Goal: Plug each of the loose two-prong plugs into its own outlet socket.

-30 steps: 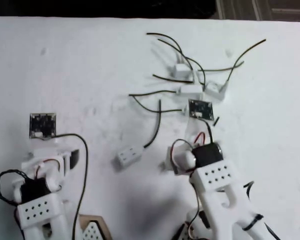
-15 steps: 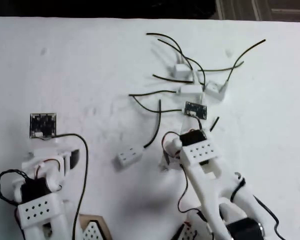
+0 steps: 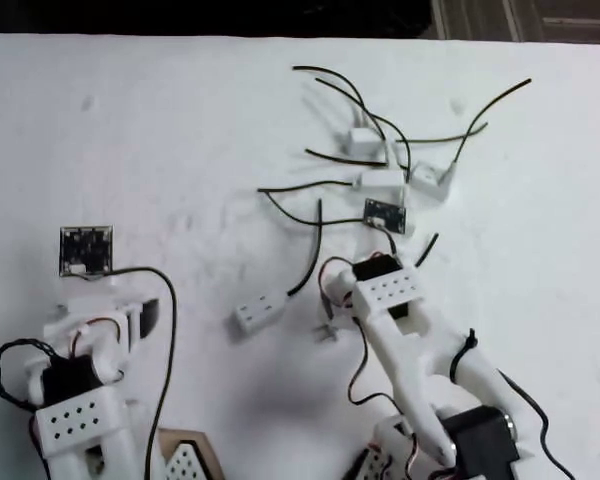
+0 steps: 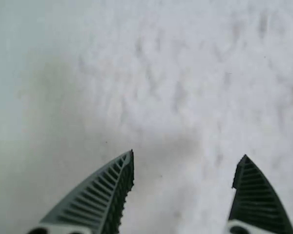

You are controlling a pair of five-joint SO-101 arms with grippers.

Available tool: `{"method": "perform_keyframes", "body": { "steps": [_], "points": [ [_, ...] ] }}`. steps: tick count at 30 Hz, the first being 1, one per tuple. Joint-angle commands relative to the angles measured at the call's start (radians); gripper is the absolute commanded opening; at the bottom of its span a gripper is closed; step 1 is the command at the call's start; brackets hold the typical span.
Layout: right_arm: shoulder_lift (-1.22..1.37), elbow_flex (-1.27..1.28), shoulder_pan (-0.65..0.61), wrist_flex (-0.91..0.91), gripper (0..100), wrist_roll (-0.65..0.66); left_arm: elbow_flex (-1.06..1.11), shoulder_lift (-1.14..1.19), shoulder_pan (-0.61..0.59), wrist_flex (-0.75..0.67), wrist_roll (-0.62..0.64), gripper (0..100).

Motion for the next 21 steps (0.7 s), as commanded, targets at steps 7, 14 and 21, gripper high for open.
{"method": "perform_keyframes", "body": {
  "steps": [7, 14, 21],
  "points": [
    [0.051, -0.028, -0.019, -0.097, 14.2, -0.009, -0.006, -0.016, -0.008, 0.000, -0.011, 32],
    [0.053, -0.028, -0.065, -0.096, 14.1, -0.012, -0.006, -0.016, -0.008, 0.000, -0.011, 32],
    [0.050, -0.028, -0.025, -0.065, 2.5, -0.051, -0.006, -0.016, -0.008, 0.000, -0.011, 32]
  ]
}}
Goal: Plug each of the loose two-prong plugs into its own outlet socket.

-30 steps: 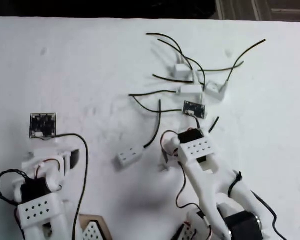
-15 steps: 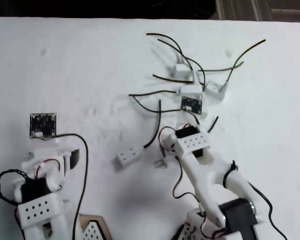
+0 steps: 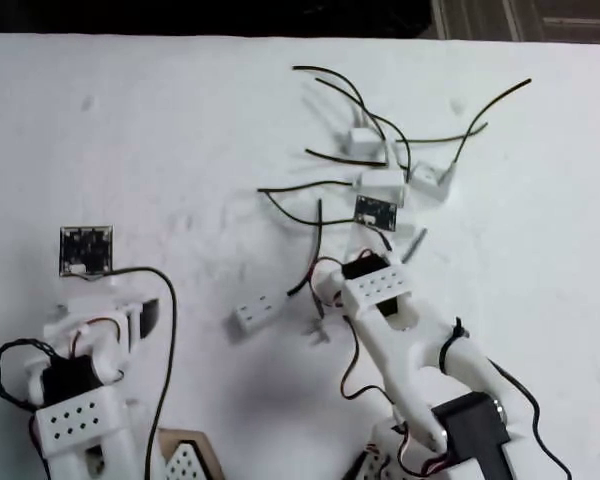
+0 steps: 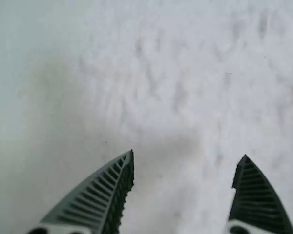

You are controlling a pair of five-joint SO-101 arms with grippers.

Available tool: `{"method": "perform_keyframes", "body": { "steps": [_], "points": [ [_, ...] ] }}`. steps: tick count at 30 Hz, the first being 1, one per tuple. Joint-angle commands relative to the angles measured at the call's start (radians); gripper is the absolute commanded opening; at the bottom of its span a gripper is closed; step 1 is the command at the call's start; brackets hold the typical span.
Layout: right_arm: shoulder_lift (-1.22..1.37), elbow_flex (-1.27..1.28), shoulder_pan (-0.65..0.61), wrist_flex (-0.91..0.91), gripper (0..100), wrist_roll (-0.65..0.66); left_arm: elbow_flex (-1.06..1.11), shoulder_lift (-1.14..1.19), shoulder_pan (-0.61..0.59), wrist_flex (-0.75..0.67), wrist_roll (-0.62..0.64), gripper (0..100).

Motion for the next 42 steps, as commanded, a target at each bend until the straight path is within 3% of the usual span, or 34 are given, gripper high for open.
{"method": "perform_keyframes", "body": {
  "steps": [1, 4, 12, 19, 23, 30, 39, 42],
  "points": [
    [-0.005, -0.025, 0.031, 0.035, 3.7, -0.008, -0.006, -0.016, -0.008, 0.000, -0.011, 32],
    [-0.005, -0.080, 0.087, 0.128, 1.9, 0.041, -0.006, -0.016, -0.008, 0.002, -0.011, 32],
    [-0.005, -0.288, 0.246, 0.371, 1.7, 0.428, -0.006, -0.016, -0.008, 0.002, -0.011, 32],
    [-0.005, -0.361, 0.337, 0.321, 1.7, 0.931, -0.006, -0.016, -0.008, 0.002, -0.011, 32],
    [0.005, -0.358, 0.328, 0.286, 1.9, 1.128, -0.006, -0.016, -0.008, 0.002, -0.011, 32],
    [-0.027, -0.361, 0.323, 0.430, 17.9, 1.138, -0.006, -0.016, -0.008, 0.002, -0.011, 32],
    [-0.085, -0.308, 0.325, 0.590, 17.0, 1.137, -0.006, -0.016, -0.008, 0.003, -0.063, 32],
    [-0.085, -0.210, 0.317, 0.570, 17.2, 1.057, -0.005, -0.016, -0.008, 0.003, -0.063, 32]
  ]
}}
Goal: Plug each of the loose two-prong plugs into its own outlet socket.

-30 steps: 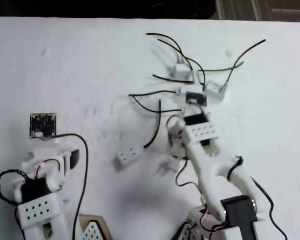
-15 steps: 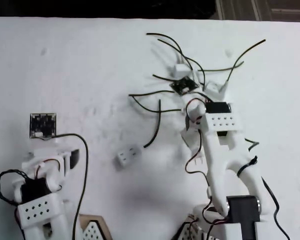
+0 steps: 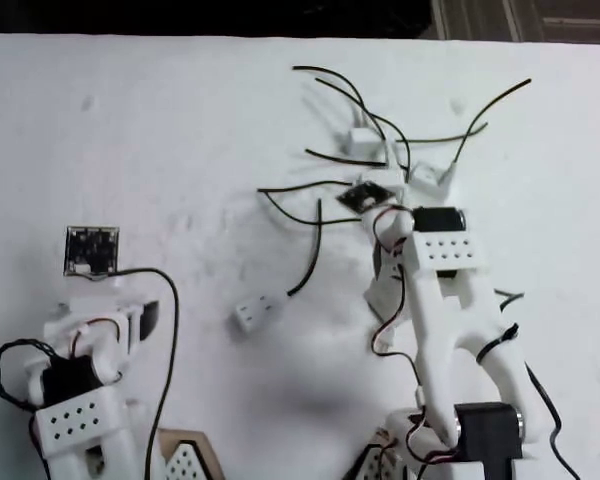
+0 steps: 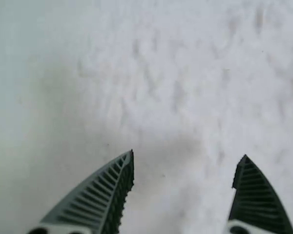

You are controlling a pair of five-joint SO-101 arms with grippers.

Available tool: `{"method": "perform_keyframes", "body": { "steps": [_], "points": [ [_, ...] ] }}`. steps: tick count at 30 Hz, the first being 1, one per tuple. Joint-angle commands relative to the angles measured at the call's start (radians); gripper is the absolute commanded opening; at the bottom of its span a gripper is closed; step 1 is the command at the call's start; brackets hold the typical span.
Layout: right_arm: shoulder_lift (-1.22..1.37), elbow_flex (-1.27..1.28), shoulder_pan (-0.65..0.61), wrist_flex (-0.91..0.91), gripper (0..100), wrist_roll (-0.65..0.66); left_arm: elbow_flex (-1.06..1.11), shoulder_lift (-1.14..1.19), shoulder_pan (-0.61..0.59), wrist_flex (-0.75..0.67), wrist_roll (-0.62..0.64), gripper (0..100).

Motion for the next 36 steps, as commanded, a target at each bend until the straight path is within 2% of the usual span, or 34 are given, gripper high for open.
{"method": "perform_keyframes", "body": {
  "steps": [1, 4, 7, 16, 21, 26, 33, 36],
  "points": [
    [-0.038, 0.078, -0.005, -0.030, 17.2, -0.110, -0.005, -0.015, -0.008, 0.003, -0.009, 32],
    [-0.038, 0.146, -0.010, -0.160, 17.2, -0.261, -0.005, -0.015, -0.008, 0.003, -0.011, 32],
    [-0.038, 0.193, -0.013, -0.265, 17.0, -0.341, -0.005, -0.015, -0.008, 0.003, -0.011, 32],
    [-0.038, 0.209, -0.013, -0.294, 17.0, -0.354, -0.005, -0.015, -0.008, 0.003, -0.011, 32],
    [-0.035, 0.222, -0.053, -0.323, 17.0, -0.450, -0.005, -0.015, -0.008, 0.003, -0.011, 32],
    [0.018, 0.253, -0.159, -0.380, 17.0, -0.540, -0.005, -0.015, -0.008, 0.003, -0.011, 32],
    [0.104, 0.247, -0.163, -0.429, 16.8, -0.563, -0.005, -0.015, -0.008, 0.003, -0.011, 32],
    [0.104, 0.245, -0.163, -0.435, 10.5, -0.559, -0.005, -0.015, -0.008, 0.003, -0.011, 32]
  ]
}}
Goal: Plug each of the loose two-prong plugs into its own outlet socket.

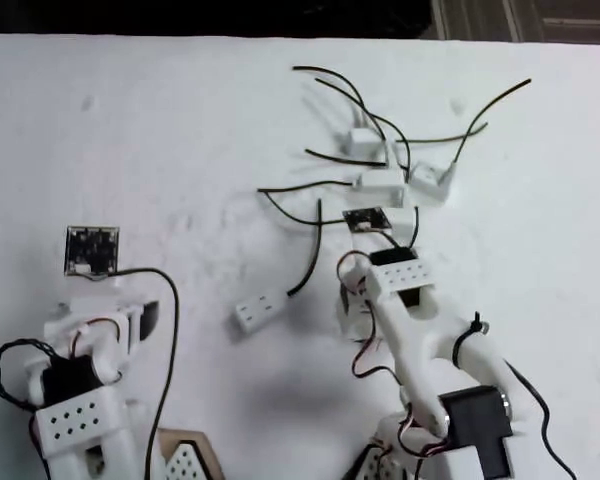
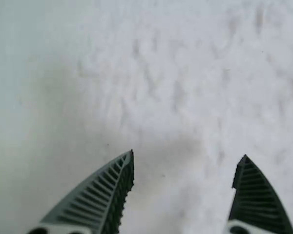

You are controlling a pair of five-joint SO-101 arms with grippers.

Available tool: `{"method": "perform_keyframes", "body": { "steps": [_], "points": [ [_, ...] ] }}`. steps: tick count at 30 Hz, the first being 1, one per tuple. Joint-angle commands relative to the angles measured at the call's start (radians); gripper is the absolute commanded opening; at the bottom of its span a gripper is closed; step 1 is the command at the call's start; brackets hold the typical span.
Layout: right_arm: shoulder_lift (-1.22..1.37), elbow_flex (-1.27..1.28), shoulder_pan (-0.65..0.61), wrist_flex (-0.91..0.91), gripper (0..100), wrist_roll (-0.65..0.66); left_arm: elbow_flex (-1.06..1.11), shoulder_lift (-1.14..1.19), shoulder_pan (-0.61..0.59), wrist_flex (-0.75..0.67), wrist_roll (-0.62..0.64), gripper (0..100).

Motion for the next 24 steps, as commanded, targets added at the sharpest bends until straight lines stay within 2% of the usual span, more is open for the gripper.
{"method": "perform_keyframes", "body": {
  "steps": [1, 3, 10, 15, 19, 22, 24],
  "points": [
    [0.002, -0.012, -0.015, -0.021, 6.9, -0.002, -0.005, -0.015, -0.008, 0.003, -0.011, 32],
    [-0.008, -0.035, -0.012, -0.015, 0.9, -0.002, -0.005, -0.015, -0.008, 0.003, -0.011, 32],
    [-0.094, -0.049, -0.018, 0.056, 1.8, 0.002, -0.005, -0.015, -0.008, 0.003, -0.011, 32],
    [-0.202, -0.040, -0.004, 0.108, 1.8, 0.137, -0.005, -0.015, -0.008, 0.003, -0.011, 32],
    [-0.186, 0.005, 0.025, 0.113, 2.1, 0.232, -0.005, -0.015, -0.008, 0.003, -0.011, 32],
    [-0.128, 0.006, 0.039, 0.113, 3.1, 0.244, -0.005, -0.015, -0.008, 0.003, -0.011, 32],
    [-0.076, 0.005, 0.039, 0.113, 7.7, 0.235, -0.005, -0.015, -0.008, 0.003, -0.011, 32]
  ]
}}
